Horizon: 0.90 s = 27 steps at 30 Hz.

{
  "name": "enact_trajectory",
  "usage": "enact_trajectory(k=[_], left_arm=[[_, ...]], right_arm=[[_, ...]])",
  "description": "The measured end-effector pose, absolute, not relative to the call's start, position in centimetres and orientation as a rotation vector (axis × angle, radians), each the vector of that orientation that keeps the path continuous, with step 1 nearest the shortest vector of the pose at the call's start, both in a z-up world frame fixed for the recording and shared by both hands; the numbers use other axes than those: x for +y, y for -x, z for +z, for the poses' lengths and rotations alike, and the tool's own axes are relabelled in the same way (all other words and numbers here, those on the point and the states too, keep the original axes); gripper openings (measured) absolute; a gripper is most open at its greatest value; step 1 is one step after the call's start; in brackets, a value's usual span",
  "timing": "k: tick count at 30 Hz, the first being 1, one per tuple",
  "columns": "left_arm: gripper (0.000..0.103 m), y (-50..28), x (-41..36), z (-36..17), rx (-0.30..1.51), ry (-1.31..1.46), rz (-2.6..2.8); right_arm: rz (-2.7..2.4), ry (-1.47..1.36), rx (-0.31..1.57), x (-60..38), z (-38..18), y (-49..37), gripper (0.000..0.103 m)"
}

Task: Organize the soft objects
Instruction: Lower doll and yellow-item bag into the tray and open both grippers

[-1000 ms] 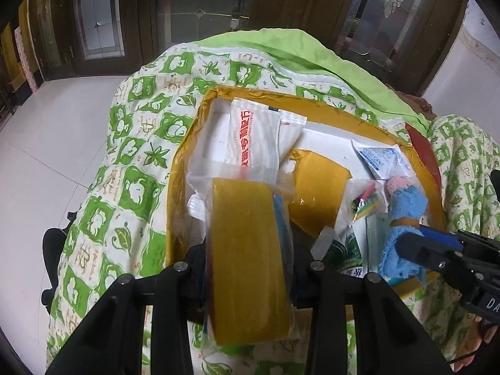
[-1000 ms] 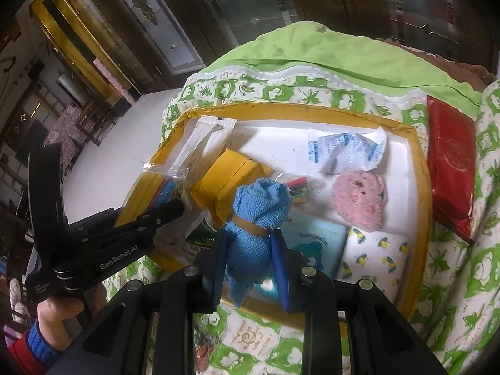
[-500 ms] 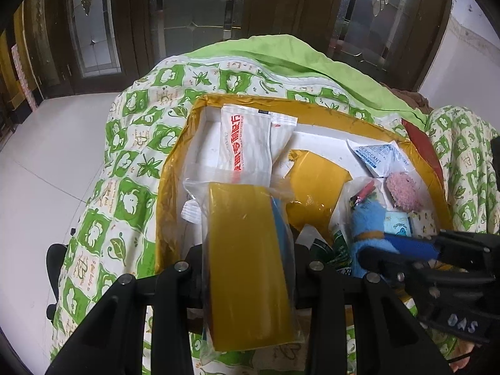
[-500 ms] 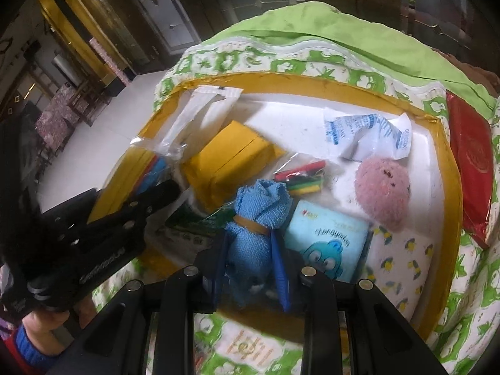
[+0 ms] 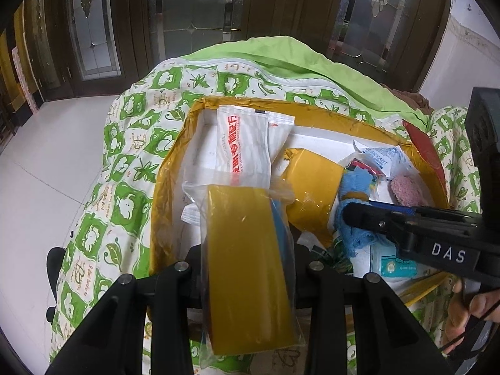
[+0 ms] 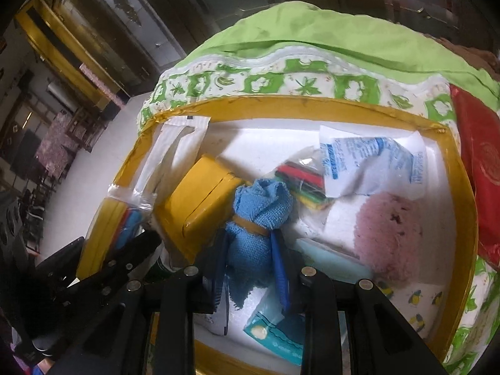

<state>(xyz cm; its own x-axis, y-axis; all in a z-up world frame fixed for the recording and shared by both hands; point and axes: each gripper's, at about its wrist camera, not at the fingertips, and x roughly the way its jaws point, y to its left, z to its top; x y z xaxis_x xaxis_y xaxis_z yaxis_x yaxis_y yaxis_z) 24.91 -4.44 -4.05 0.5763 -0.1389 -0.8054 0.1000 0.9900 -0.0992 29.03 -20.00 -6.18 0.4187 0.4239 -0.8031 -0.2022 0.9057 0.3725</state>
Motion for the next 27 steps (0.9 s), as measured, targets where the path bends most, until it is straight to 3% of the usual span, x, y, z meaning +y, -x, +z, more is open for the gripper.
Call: enact_trajectory(k=[6,8,11,17,20,27], left_arm=[[0.035,-24.6,-4.3,-4.0,0.933,0.050,-0.134],[0.041,-24.5,-4.2,-3.9,0.926,0.060,-0.132],[0.056,-24.0,-4.0,-3.5,0.905,0.067,-0.126],[0.070,-23.2,-3.9,-2.6,0.886,0.080,-0.135],[0.078,-22.6,-3.9,-2.2,0.873,0.080,-0.131],[0.081,-20.9,-3.7,-1.5,0.865,0.091,-0.127]], right_arm=[[0.388,-0.254,1.055,-20.3,-6.3,-29.2,0.030],[0.385,-0.231,1.044,-19.9,-6.1,-28.9,0.031],[0.391,-0.231,1.027,-19.9,-5.6,-28.0,0.040],[0.392,-0.258,0.989,-20.4,-4.5,-26.9,0.048],[0.389,-0.282,0.960,-21.1,-3.8,-26.0,0.060],[0.370,-0.334,0.948,-23.2,-3.1,-24.0,0.075]])
